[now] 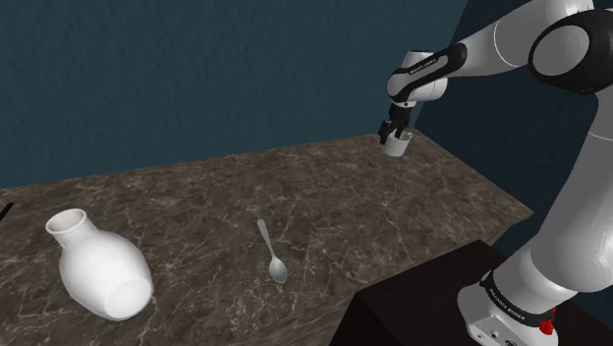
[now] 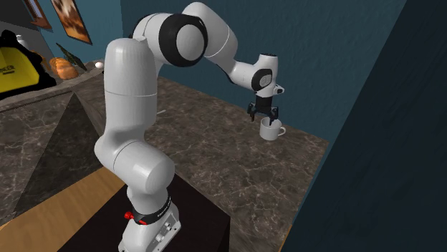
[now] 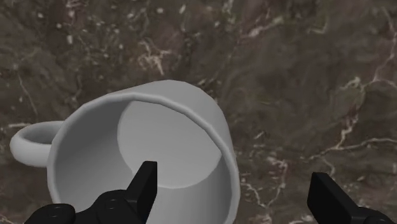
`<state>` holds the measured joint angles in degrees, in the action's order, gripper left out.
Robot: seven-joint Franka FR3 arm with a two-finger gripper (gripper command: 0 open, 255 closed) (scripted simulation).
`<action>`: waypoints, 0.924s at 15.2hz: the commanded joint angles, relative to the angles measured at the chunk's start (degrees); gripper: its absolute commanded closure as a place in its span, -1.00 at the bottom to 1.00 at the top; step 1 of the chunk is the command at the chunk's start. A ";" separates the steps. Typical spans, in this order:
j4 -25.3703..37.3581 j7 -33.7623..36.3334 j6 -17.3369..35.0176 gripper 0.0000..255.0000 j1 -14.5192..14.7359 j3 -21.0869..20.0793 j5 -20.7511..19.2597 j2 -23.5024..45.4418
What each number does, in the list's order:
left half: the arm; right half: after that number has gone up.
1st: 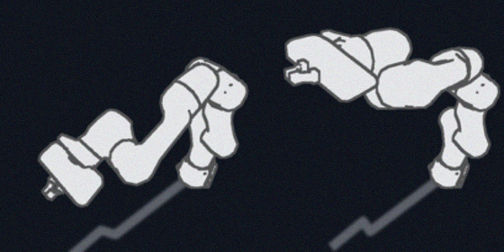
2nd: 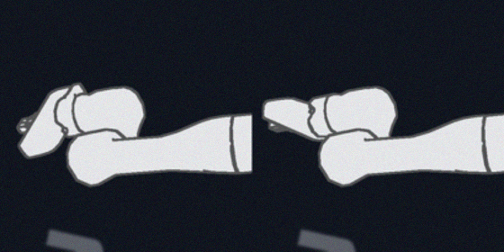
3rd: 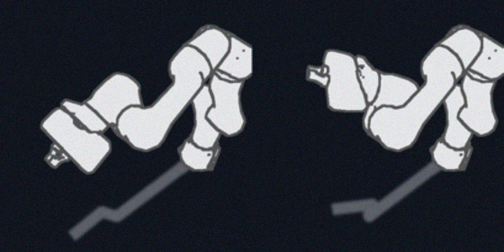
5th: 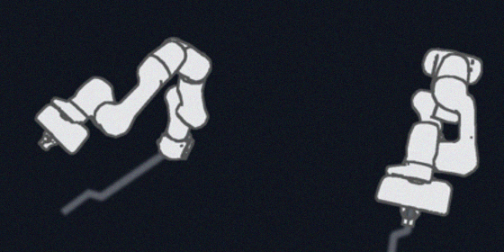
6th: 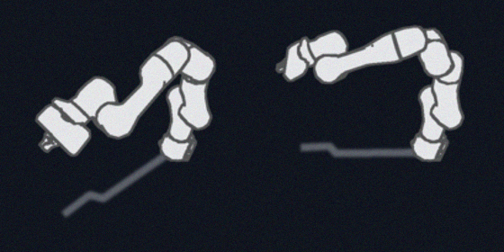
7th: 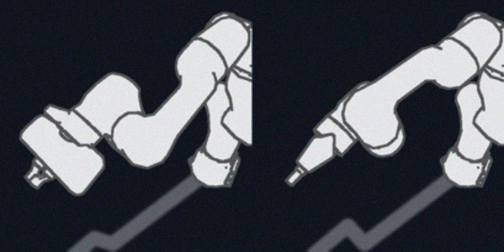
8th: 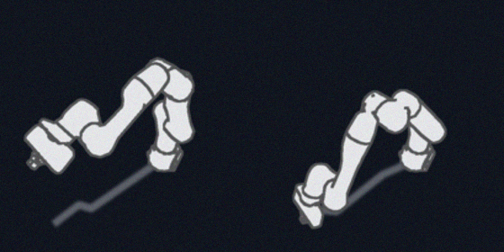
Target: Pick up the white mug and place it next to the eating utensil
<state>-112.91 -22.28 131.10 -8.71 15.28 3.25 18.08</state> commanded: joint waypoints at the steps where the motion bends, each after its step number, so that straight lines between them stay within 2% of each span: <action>1: -0.06 -0.13 0.57 -1.00 -0.09 -0.06 0.17 0.48; 7: -0.06 -0.13 0.57 -1.00 -0.09 -0.06 0.17 0.49; 8: -0.06 -0.13 0.57 1.00 -0.09 -0.06 0.17 0.48; 14: -0.07 -0.13 0.58 1.00 -0.09 -0.06 0.17 0.49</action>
<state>-112.95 -22.40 131.68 -8.79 15.21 3.42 18.55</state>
